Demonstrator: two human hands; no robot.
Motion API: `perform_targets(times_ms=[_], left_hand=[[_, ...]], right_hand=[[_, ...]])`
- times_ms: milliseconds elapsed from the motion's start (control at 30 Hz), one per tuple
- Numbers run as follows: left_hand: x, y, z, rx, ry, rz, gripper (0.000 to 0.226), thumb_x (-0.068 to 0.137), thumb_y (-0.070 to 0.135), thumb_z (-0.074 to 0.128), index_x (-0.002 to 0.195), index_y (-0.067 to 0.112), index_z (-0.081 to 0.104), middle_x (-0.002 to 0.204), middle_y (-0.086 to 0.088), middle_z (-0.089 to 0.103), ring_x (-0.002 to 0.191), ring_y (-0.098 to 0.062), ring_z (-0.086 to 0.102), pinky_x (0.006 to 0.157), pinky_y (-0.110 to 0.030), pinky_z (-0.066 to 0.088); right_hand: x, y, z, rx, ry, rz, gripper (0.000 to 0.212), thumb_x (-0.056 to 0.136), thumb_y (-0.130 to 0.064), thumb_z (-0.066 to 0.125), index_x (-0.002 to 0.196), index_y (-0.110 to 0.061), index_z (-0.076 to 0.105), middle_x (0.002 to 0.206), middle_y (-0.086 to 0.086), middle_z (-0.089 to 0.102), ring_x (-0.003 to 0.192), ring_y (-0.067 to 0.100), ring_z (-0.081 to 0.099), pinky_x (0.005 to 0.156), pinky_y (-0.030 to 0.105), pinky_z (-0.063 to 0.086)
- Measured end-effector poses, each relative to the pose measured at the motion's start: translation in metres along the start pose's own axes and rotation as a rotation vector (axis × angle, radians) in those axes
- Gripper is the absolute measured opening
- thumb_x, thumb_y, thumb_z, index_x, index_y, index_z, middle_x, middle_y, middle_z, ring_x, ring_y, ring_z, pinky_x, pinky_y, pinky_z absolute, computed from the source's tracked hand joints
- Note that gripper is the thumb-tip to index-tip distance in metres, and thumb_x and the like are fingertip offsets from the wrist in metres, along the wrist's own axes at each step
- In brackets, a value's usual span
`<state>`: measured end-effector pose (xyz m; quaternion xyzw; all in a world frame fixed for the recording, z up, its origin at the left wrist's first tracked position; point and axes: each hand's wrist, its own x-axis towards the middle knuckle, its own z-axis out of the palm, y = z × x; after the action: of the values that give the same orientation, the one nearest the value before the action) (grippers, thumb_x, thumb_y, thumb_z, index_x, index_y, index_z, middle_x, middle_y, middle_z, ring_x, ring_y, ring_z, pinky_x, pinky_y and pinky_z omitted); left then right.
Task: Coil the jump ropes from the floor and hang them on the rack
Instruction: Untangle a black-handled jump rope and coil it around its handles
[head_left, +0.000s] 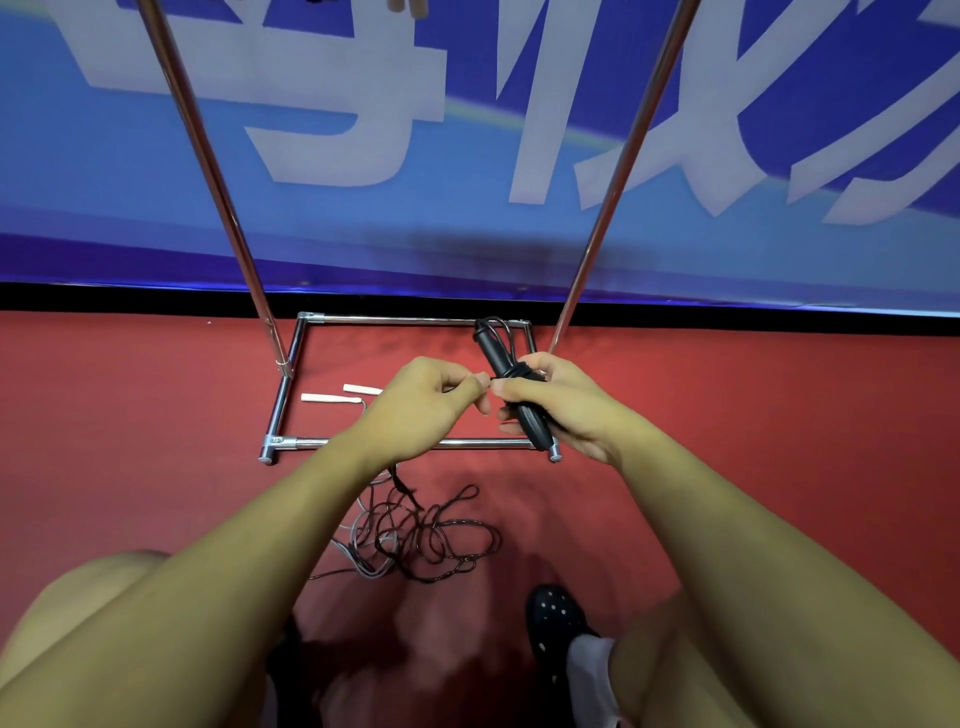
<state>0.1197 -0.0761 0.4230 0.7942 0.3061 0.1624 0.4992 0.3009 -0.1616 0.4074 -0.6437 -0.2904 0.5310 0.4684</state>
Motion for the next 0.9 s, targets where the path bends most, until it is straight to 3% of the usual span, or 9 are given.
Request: perform_targets(times_ms=[133, 233, 300, 400, 467, 567, 700, 800, 900], left_hand=[[-0.005, 0.006, -0.004, -0.022, -0.014, 0.000, 0.039, 0.106, 0.030, 0.053, 0.082, 0.006, 0.074, 0.038, 0.012, 0.030, 0.037, -0.006, 0.024, 0.043, -0.019, 0.021], [-0.007, 0.005, -0.005, -0.017, -0.048, -0.031, 0.039, 0.107, 0.026, 0.051, 0.086, 0.002, 0.073, 0.036, 0.015, 0.041, 0.034, -0.003, 0.035, 0.043, -0.013, 0.025], [-0.006, 0.002, -0.004, -0.025, -0.060, -0.045, 0.037, 0.107, 0.030, 0.051, 0.086, 0.010, 0.075, 0.041, 0.012, 0.037, 0.040, -0.008, 0.027, 0.044, -0.020, 0.024], [0.000, -0.004, 0.000, -0.064, -0.036, -0.131, 0.034, 0.106, 0.033, 0.051, 0.084, 0.018, 0.073, 0.052, 0.006, 0.040, 0.046, -0.014, 0.027, 0.045, -0.024, 0.023], [0.004, -0.006, 0.002, -0.069, -0.011, -0.202, 0.030, 0.106, 0.028, 0.051, 0.086, 0.014, 0.069, 0.051, 0.006, 0.051, 0.042, -0.011, 0.032, 0.044, -0.022, 0.027], [0.008, -0.010, -0.001, -0.083, 0.018, -0.271, 0.022, 0.104, 0.024, 0.054, 0.087, 0.015, 0.063, 0.063, -0.001, 0.069, 0.047, -0.014, 0.039, 0.048, -0.023, 0.033], [0.010, -0.011, -0.003, -0.061, 0.038, -0.266, 0.026, 0.103, 0.020, 0.055, 0.084, 0.012, 0.071, 0.072, 0.000, 0.075, 0.047, -0.014, 0.036, 0.043, -0.021, 0.030], [0.011, -0.010, -0.002, -0.013, 0.037, -0.277, 0.028, 0.101, 0.018, 0.056, 0.083, 0.008, 0.075, 0.066, -0.002, 0.066, 0.047, -0.014, 0.036, 0.042, -0.021, 0.029], [0.014, -0.006, -0.004, -0.019, 0.044, -0.308, 0.025, 0.099, 0.015, 0.055, 0.092, 0.009, 0.078, 0.066, -0.005, 0.055, 0.046, -0.014, 0.033, 0.039, -0.019, 0.027]], right_hand=[[-0.005, -0.003, 0.003, 0.165, -0.213, 0.100, 0.041, 0.095, -0.004, 0.067, 0.132, -0.005, 0.048, 0.101, 0.013, 0.074, 0.092, 0.033, 0.075, 0.080, 0.045, 0.062], [-0.008, -0.006, 0.003, 0.044, -0.237, 0.081, 0.038, 0.096, -0.005, 0.066, 0.130, -0.005, 0.051, 0.095, 0.008, 0.076, 0.075, 0.027, 0.074, 0.063, 0.031, 0.061], [-0.006, -0.007, 0.002, 0.005, -0.214, 0.021, 0.030, 0.094, -0.003, 0.067, 0.122, -0.006, 0.057, 0.090, 0.008, 0.074, 0.064, 0.020, 0.064, 0.058, 0.029, 0.054], [0.000, -0.005, 0.003, 0.018, -0.147, 0.003, 0.035, 0.094, -0.009, 0.070, 0.127, -0.002, 0.060, 0.092, 0.012, 0.070, 0.063, 0.018, 0.056, 0.062, 0.031, 0.049], [0.004, -0.004, 0.006, 0.033, -0.106, 0.038, 0.033, 0.098, -0.025, 0.068, 0.119, -0.001, 0.062, 0.090, 0.012, 0.066, 0.063, 0.018, 0.055, 0.062, 0.030, 0.049], [0.007, -0.005, 0.006, 0.141, -0.088, 0.119, 0.040, 0.104, -0.042, 0.048, 0.107, -0.004, 0.060, 0.085, 0.011, 0.065, 0.063, 0.021, 0.056, 0.060, 0.032, 0.048], [0.008, -0.003, 0.004, 0.188, -0.100, 0.118, 0.039, 0.106, -0.034, 0.038, 0.110, -0.001, 0.060, 0.090, 0.011, 0.066, 0.068, 0.021, 0.059, 0.066, 0.032, 0.050], [0.009, -0.001, 0.008, 0.134, -0.104, 0.029, 0.025, 0.109, -0.028, 0.041, 0.114, -0.014, 0.061, 0.093, 0.011, 0.066, 0.069, 0.020, 0.060, 0.068, 0.031, 0.049], [0.010, 0.000, 0.010, 0.078, -0.056, -0.027, 0.025, 0.109, -0.028, 0.044, 0.113, -0.014, 0.064, 0.096, 0.012, 0.069, 0.068, 0.019, 0.061, 0.067, 0.029, 0.050]])
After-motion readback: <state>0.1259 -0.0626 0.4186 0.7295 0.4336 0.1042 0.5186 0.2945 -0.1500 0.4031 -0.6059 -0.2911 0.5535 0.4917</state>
